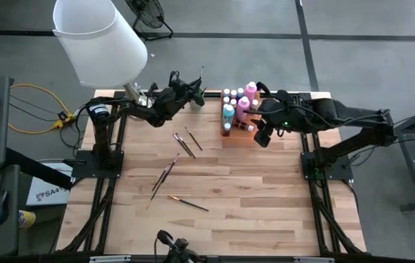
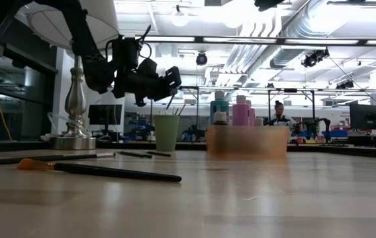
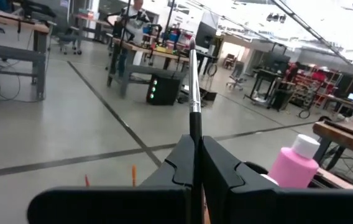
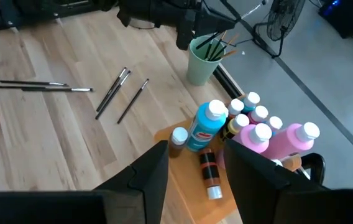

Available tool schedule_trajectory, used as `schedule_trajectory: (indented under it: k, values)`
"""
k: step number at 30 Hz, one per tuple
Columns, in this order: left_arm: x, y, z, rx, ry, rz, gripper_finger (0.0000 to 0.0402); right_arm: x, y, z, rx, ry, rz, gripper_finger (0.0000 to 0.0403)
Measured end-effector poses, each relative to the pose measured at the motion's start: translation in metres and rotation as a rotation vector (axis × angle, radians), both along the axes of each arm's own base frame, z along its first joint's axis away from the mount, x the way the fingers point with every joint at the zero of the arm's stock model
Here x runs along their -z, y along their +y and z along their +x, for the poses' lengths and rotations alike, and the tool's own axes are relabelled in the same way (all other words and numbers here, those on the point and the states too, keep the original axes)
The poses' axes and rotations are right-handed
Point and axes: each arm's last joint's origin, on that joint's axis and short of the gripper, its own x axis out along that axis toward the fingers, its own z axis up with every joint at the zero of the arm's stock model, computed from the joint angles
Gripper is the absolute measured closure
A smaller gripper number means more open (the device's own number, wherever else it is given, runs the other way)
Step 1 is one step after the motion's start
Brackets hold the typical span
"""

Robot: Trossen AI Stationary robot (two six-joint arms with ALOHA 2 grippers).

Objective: Pick & Place Paint Supplies
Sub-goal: Put the black paint brush into the green cup

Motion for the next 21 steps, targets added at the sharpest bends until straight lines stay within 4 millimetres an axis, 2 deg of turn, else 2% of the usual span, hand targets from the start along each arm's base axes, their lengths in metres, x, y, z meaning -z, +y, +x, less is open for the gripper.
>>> schedule_trajectory:
  k: [12, 21]
  values:
    - [0.009, 0.021, -0.015, -0.088, 0.09, -0.045, 0.0393, 0.0, 0.0, 0.0, 0.01, 0.0, -0.01, 0.0254]
    - [0.014, 0.029, -0.02, -0.018, 0.137, -0.072, 0.0394, 0.0, 0.0, 0.0, 0.014, -0.001, -0.012, 0.0254]
